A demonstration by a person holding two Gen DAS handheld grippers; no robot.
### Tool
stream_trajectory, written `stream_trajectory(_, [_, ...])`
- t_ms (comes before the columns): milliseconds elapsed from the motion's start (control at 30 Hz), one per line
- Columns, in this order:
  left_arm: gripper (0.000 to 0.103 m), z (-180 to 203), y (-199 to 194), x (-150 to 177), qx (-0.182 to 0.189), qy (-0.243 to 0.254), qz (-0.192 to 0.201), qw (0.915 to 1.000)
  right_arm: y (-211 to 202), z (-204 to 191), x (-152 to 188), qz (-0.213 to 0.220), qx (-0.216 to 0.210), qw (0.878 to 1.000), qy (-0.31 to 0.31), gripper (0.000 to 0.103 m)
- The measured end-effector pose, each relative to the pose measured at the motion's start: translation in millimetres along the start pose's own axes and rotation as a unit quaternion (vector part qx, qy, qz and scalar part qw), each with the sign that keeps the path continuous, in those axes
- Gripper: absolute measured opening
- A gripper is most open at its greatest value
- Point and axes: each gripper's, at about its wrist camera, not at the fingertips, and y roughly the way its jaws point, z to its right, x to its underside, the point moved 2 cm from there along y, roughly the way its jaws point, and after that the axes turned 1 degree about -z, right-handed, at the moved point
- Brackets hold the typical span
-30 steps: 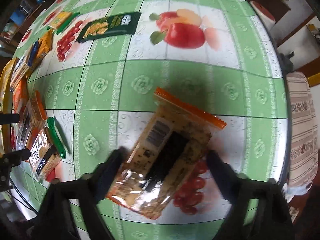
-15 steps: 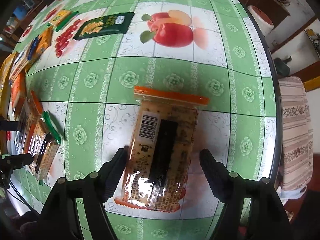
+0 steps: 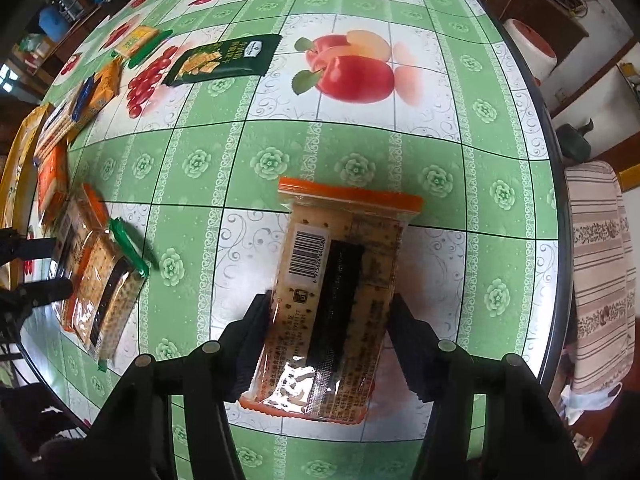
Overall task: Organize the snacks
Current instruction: 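Grasp an orange-topped clear cracker pack with the right tool while the left grasps another, then lift both cracker packs and carry them over the white tray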
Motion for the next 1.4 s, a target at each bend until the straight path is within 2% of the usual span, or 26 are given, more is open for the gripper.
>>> stream_trajectory(33, [0.067, 0, -1, 0, -0.002, 0.002, 0.0, 1.0, 6, -4, -13, -0.001, -0.001, 1.0, -0.001, 0.063])
stream_trajectory(100, [0.075, 10, 8, -6, -0.009, 0.013, -0.003, 0.9999, 11, -4, -18, -0.002, -0.002, 1.0, 0.001, 0.063])
stream_trajectory(167, [0.092, 20, 13, -10, -0.032, 0.025, 0.001, 0.9992, 13, 0, -19, -0.002, -0.002, 1.0, 0.0, 0.063])
stream_trajectory(233, [0.1, 27, 19, -12, -0.053, 0.032, 0.007, 0.998, 16, 0, -21, -0.004, -0.003, 1.0, -0.002, 0.063])
stream_trajectory(267, [0.098, 28, 22, -21, -0.074, 0.031, 0.009, 0.9967, 17, 1, -23, -0.004, -0.003, 1.0, -0.004, 0.063])
stream_trajectory(300, [0.098, 31, 28, -22, -0.128, 0.044, 0.012, 0.9907, 17, 1, -23, -0.004, -0.003, 1.0, -0.005, 0.063])
stream_trajectory(333, [0.094, 35, 30, -20, -0.124, 0.05, 0.021, 0.9907, 17, -1, -22, -0.003, -0.002, 1.0, -0.006, 0.062])
stream_trajectory(367, [0.074, 38, 27, -18, -0.125, 0.053, 0.027, 0.9904, 17, -1, -21, -0.001, 0.0, 1.0, -0.009, 0.061])
stream_trajectory(400, [0.059, 42, 21, -16, -0.118, 0.052, 0.034, 0.9911, 16, -1, -21, 0.002, -0.001, 1.0, -0.008, 0.059])
stream_trajectory(433, [0.052, 44, 17, -15, -0.107, 0.049, 0.034, 0.9924, 15, -2, -18, 0.005, -0.002, 1.0, -0.006, 0.058])
stream_trajectory(500, [0.052, 43, 16, -12, -0.094, 0.038, 0.034, 0.9943, 13, -1, -14, 0.015, -0.007, 1.0, 0.004, 0.058])
stream_trajectory(567, [0.052, 48, 17, -8, -0.113, 0.045, 0.043, 0.9916, 12, -1, -11, 0.021, -0.01, 1.0, 0.012, 0.058])
stream_trajectory(767, [0.052, 60, 14, 15, -0.07, 0.03, 0.05, 0.9958, 4, -1, -4, 0.029, -0.032, 0.999, 0.028, 0.057])
stream_trajectory(967, [0.052, 41, -6, 40, -0.019, -0.005, 0.076, 0.9969, -23, -22, 2, 0.046, -0.044, 0.998, 0.0, 0.057])
stream_trajectory(1200, [0.053, 10, -29, 80, 0.005, -0.064, 0.102, 0.9927, -36, -88, -8, 0.047, -0.065, 0.994, -0.071, 0.057])
stream_trajectory(1400, [0.053, -38, -73, 103, -0.012, -0.114, 0.154, 0.9814, -47, -170, -24, 0.051, -0.103, 0.984, -0.134, 0.057])
